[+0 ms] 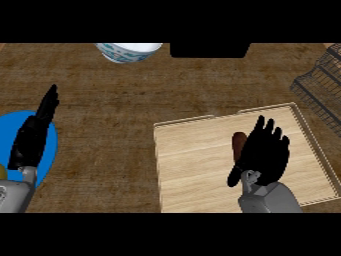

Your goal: Pick the sweet potato from the tray and place it in the tiered basket

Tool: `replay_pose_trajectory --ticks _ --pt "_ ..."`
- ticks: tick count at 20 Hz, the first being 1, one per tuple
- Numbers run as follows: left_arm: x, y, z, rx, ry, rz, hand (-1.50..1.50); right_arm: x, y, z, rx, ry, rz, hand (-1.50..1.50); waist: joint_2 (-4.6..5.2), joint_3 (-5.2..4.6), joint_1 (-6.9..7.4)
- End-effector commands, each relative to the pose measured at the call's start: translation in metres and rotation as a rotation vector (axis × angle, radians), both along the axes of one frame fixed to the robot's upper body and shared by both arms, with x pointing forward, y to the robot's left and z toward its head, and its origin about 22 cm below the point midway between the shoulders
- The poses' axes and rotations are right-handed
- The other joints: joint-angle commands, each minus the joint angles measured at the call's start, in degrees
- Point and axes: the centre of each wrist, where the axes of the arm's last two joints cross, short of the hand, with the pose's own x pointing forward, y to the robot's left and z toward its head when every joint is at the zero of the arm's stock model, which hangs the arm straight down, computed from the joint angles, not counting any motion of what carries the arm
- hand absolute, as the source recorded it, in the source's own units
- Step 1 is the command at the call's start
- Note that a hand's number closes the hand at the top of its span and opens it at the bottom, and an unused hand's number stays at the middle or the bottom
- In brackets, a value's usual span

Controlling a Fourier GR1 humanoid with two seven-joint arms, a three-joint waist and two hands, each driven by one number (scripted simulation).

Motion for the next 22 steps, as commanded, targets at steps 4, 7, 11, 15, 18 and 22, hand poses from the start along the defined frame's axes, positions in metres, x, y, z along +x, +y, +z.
replay_pose_trajectory --ticks 4,7,11,15,18,22 --pt "0.002 0.004 0.010 0.008 -0.009 -0.002 0.00 -0.002 0.011 -0.023 0.020 0.176 -0.195 1.50 0.38 0.41 0.33" --pt "0.000 -0.012 -0.001 -0.004 -0.010 -0.002 0.00 0.006 0.012 -0.034 -0.022 0.268 -0.071 1.50 0.46 0.39 0.40" --pt "-0.001 0.001 0.004 -0.001 0.010 0.000 0.00 0.018 0.017 -0.025 -0.115 0.236 -0.041 1.50 0.40 0.36 0.57" --pt "0.001 0.002 0.000 0.021 0.003 -0.003 0.00 0.010 0.029 -0.015 0.013 0.152 -0.080 1.50 0.46 0.38 0.37" --pt "0.006 0.006 0.011 -0.012 0.009 0.002 0.00 0.009 0.028 0.003 0.048 0.073 -0.083 1.50 0.30 0.38 -0.11" --pt "0.000 -0.013 -0.004 0.003 -0.020 -0.028 0.00 0.067 0.001 0.029 0.182 -0.064 -0.208 1.50 1.30 0.44 2.15"
